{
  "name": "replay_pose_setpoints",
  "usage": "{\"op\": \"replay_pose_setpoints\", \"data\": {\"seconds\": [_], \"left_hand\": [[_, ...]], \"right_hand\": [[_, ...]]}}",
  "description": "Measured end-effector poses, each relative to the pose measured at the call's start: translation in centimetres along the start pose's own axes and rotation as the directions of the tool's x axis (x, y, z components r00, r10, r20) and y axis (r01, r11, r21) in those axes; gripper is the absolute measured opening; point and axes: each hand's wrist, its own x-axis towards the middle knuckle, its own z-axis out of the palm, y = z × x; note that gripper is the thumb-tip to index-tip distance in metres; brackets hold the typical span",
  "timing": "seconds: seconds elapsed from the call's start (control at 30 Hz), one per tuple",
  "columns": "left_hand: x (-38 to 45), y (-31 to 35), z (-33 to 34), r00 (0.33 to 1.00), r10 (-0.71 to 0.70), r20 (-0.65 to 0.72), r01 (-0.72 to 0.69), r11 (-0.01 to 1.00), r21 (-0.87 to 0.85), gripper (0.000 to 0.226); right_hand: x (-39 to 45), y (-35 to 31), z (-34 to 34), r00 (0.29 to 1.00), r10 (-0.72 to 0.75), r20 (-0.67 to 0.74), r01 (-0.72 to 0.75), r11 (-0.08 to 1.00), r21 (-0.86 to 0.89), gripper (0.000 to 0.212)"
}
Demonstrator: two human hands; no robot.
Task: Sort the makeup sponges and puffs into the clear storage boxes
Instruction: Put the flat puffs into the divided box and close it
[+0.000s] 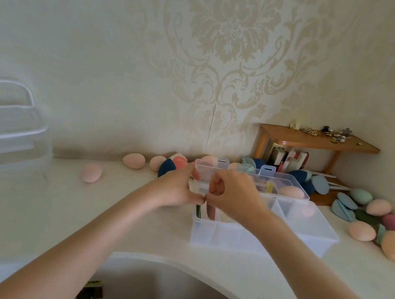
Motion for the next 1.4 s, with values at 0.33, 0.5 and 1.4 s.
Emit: {"op": "replay_pose_setpoints", "data": {"seconds": [0.33,0.5,1.4], "left_hand": [[-0.1,-1.0,-0.1,0.998,0.064,0.001,-0.063,0.987,-0.148,0.025],[-0.6,-1.2,-1.5,0.987,0.074,0.141,-0.033,0.960,-0.278,0.028],[1.8,0.4,-0.6,0.930,0.161,0.330,-0.228,0.958,0.174,0.031]], "right_hand": [[0.1,-0.6,1.5,0.984,-0.103,-0.146,0.090,0.991,-0.094,0.009],[0.2,-0.8,1.8,0.988,-0.102,-0.116,0.081,0.983,-0.167,0.012],[11.7,1.7,0.0,0.950,0.095,0.298,-0.059,0.990,-0.126,0.040]]}}
